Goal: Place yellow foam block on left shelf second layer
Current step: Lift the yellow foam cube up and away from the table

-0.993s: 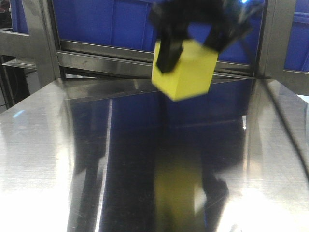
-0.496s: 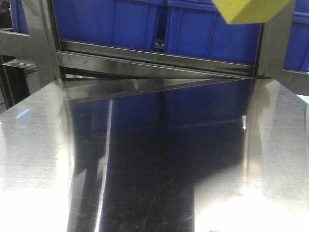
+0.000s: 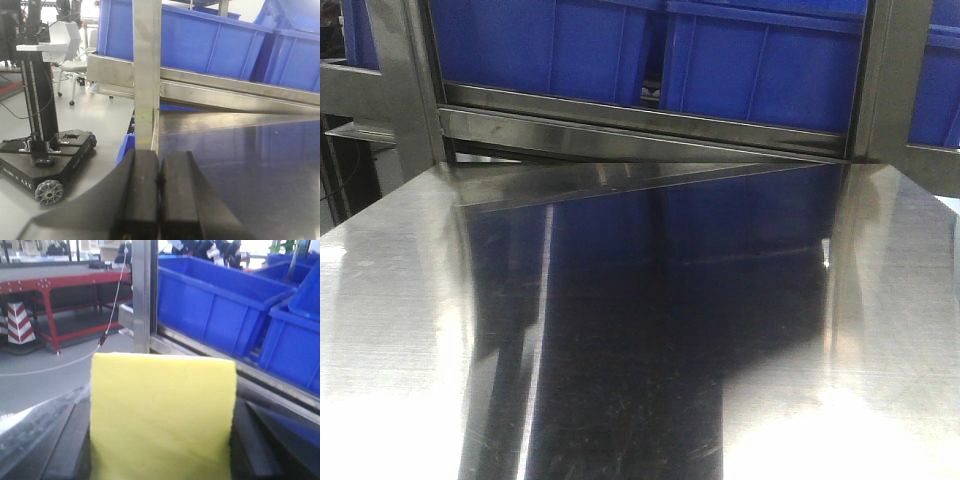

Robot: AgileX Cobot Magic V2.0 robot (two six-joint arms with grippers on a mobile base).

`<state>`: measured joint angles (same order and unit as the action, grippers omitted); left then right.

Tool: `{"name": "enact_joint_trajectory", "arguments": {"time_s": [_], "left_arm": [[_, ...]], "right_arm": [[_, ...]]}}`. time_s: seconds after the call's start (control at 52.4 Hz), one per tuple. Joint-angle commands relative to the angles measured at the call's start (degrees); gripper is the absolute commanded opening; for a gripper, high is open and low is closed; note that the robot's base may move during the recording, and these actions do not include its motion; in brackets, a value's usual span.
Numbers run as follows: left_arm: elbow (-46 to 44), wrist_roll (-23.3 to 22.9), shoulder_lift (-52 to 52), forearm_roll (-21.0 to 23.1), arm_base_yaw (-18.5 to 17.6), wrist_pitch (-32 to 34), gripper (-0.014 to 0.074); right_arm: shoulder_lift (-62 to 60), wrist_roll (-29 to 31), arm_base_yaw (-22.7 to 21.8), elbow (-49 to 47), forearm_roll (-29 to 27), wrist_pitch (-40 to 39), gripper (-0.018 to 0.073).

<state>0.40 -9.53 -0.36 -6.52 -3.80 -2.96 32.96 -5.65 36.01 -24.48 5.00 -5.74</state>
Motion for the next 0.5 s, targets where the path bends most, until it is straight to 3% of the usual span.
{"name": "enact_joint_trajectory", "arguments": {"time_s": [0.0,0.477], "left_arm": [[1.36,-0.14,0.25,-0.02,-0.25,4.65,0.0136],[1.36,-0.14,0.25,-0.02,-0.25,4.65,0.0136]], "right_arm": [[-0.18,0.5,-0.32,-1.6,0.66,-7.48,0.0298],[-0.18,0.5,-0.32,-1.6,0.66,-7.5,0.0298]]}}
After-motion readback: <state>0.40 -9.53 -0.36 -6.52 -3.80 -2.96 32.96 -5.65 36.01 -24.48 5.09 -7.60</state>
